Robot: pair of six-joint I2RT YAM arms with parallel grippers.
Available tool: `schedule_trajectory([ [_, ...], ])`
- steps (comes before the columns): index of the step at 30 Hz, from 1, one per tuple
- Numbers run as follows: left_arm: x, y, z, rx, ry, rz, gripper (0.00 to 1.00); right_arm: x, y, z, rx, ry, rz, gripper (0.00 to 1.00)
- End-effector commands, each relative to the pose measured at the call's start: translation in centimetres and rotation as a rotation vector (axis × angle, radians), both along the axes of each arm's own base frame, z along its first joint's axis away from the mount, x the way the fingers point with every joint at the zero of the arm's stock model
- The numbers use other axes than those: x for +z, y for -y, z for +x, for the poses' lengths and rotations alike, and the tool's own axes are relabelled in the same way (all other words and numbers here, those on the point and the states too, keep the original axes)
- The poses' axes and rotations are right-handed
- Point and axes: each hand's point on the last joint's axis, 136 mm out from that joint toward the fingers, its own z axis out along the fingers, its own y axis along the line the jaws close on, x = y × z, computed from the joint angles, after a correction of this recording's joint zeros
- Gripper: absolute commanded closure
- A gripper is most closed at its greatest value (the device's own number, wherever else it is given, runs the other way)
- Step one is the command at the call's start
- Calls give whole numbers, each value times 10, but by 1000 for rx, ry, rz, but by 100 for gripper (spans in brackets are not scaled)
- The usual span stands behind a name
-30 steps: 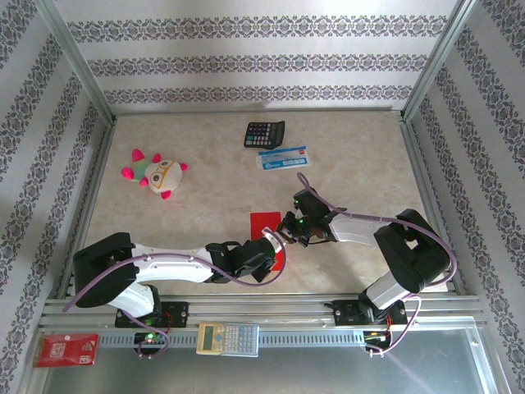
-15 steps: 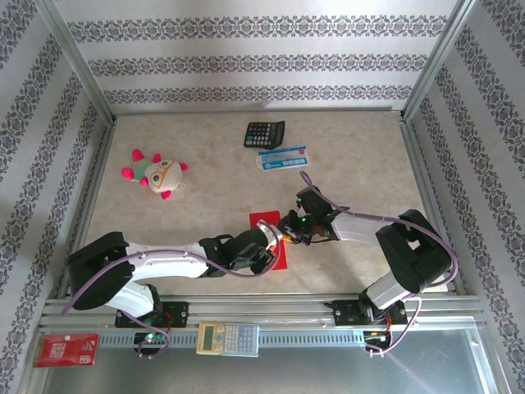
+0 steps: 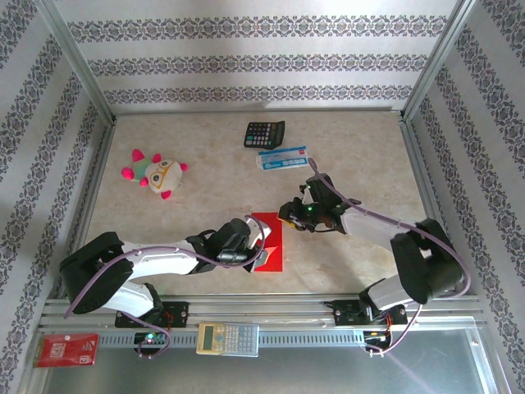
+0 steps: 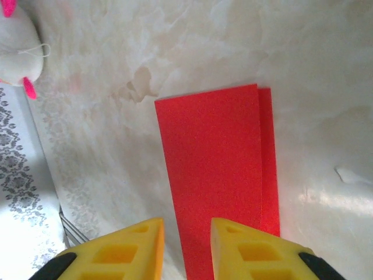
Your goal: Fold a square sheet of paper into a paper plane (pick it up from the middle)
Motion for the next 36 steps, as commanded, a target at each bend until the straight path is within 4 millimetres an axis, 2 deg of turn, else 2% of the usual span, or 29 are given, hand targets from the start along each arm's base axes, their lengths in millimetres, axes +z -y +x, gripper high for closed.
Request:
schedule_trajectory([
  [1, 14, 6, 4, 6, -11, -84, 100, 0, -18, 11, 61, 26, 18, 74],
  [7, 9, 6, 9, 17, -48, -96, 100, -36, -20, 17, 92, -21, -32, 79],
  [13, 3, 3, 16, 27, -104, -106, 100, -61, -11, 8, 122, -53, -80, 82],
  [22, -9, -11, 29, 66, -192, -123, 99, -67, -2, -3, 145, -58, -122, 83],
  [36, -24, -19, 40, 95, -252, -106, 97, -73, 0, -5, 147, -66, -134, 84],
])
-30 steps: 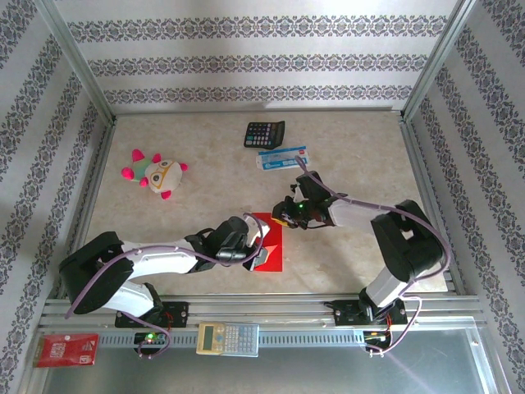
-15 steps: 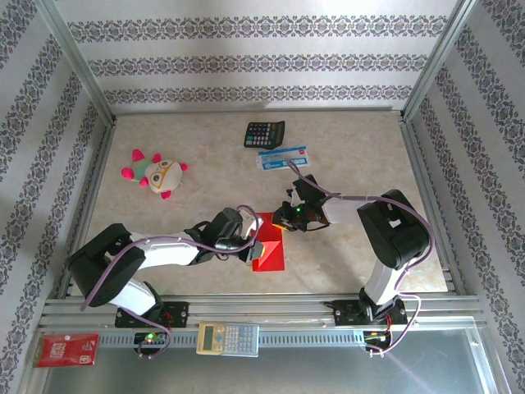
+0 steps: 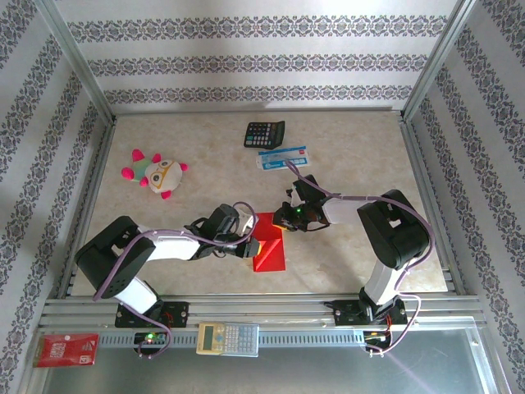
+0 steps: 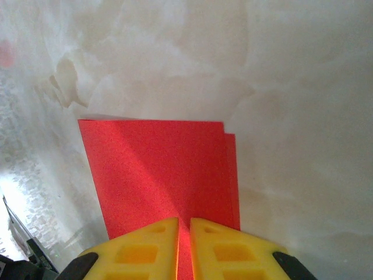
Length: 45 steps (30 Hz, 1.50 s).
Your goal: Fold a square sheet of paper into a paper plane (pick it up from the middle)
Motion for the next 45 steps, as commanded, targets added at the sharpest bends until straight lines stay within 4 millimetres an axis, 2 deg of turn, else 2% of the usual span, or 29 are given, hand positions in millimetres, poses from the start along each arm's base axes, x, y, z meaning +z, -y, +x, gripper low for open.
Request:
schedule_trajectory([
  [1, 6, 5, 11, -3, 5, -26, 97, -17, 13, -14, 2, -46, -60, 84],
  [28, 4, 2, 7, -2, -20, -46, 92, -21, 15, -13, 1, -50, -70, 84],
  [35, -2, -3, 9, 15, -19, -14, 92, -22, 16, -14, 2, -49, -72, 84],
  [45, 0, -10, 14, 33, -13, -5, 93, -22, 17, -13, 1, -50, -73, 84],
])
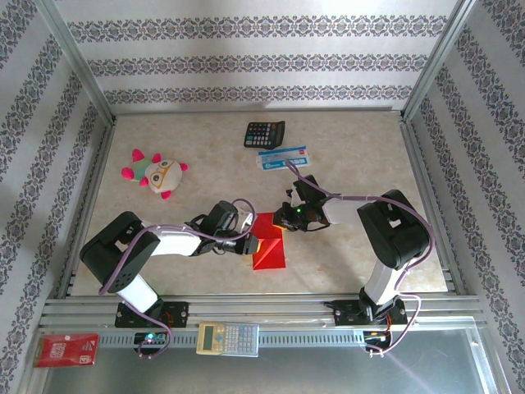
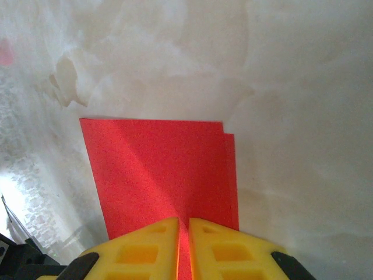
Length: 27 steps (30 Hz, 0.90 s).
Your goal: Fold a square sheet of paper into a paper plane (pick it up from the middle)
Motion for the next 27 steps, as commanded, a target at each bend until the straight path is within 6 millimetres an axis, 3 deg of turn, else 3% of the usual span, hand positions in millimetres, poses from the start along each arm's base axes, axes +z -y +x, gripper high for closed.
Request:
schedule_trajectory([
  [1, 3, -7, 4, 17, 17, 4, 93, -21, 16, -14, -2, -56, -71, 84],
  [27, -3, -6, 3, 22, -16, -1, 91, -22, 16, -14, -2, -60, -72, 84],
])
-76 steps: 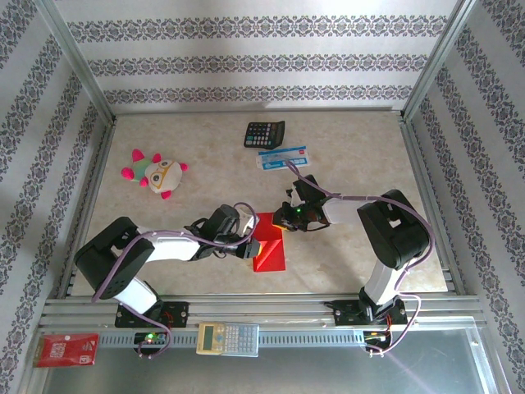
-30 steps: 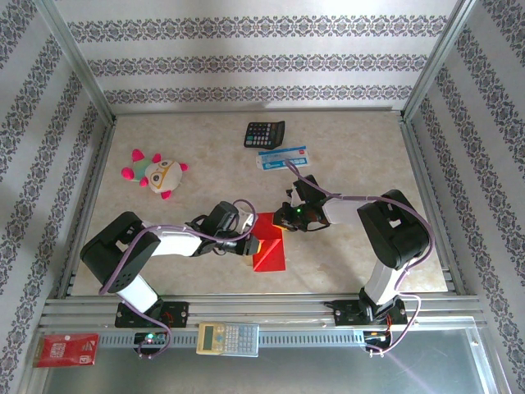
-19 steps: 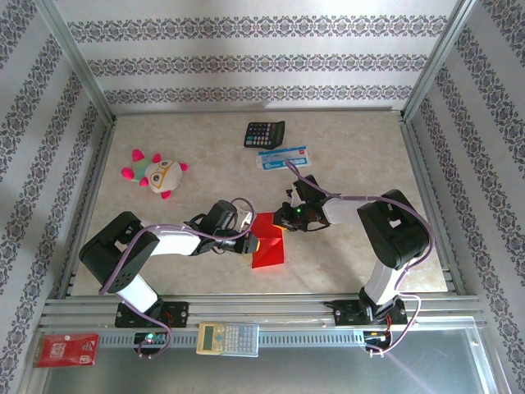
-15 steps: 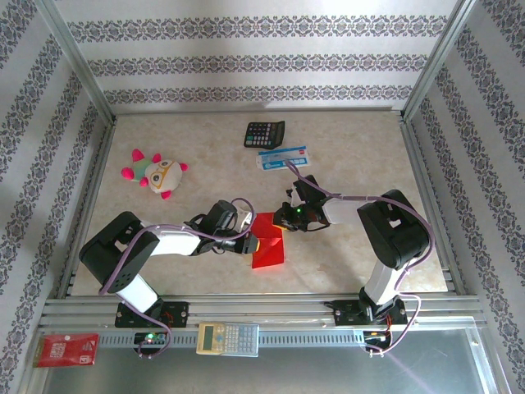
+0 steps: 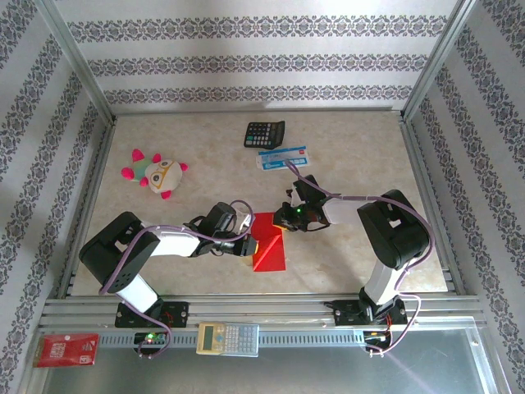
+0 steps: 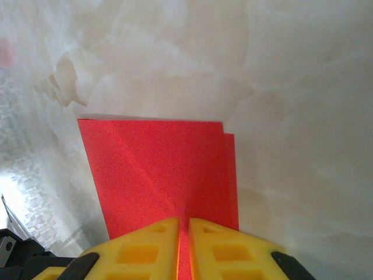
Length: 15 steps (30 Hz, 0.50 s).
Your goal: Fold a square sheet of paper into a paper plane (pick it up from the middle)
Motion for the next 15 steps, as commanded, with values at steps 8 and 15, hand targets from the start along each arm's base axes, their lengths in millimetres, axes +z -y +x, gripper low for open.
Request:
schedule_trajectory([
  [8, 5, 4, 8, -3, -5, -14, 90, -24, 16, -15, -2, -63, -72, 84],
  [15, 2, 3, 6, -4, -13, -5, 91, -23, 16, -16, -2, -63, -72, 84],
])
